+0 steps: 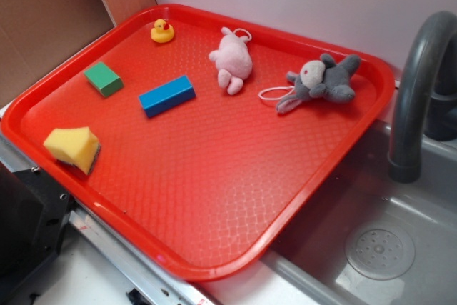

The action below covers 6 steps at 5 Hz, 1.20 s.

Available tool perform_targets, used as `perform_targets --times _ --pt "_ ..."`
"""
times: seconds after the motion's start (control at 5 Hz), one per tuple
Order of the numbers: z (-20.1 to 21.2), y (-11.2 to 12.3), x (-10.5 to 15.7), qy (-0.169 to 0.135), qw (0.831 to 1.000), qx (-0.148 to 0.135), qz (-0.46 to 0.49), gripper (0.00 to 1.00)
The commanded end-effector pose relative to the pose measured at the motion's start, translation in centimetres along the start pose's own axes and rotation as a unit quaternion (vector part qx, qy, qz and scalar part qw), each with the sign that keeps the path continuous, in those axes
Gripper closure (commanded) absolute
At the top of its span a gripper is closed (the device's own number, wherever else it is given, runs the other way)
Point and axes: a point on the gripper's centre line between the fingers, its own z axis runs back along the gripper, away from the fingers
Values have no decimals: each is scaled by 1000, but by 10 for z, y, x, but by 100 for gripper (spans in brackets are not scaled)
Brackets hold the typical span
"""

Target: Grab the yellow duck.

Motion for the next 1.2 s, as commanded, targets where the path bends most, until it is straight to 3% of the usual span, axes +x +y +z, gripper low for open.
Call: perform_targets --times 0.0,0.2,0.4,0.6,0.8,1.0 --pt "-22 17 65 -83 983 38 159 0" --pt "-44 37 94 -123 960 86 238 0" --pt "-71 61 114 -173 921 150 316 0" --pt "-84 80 122 -212 893 189 350 0" --pt "-93 109 129 -240 882 204 352 0" --pt "-112 130 138 -230 877 218 362 0"
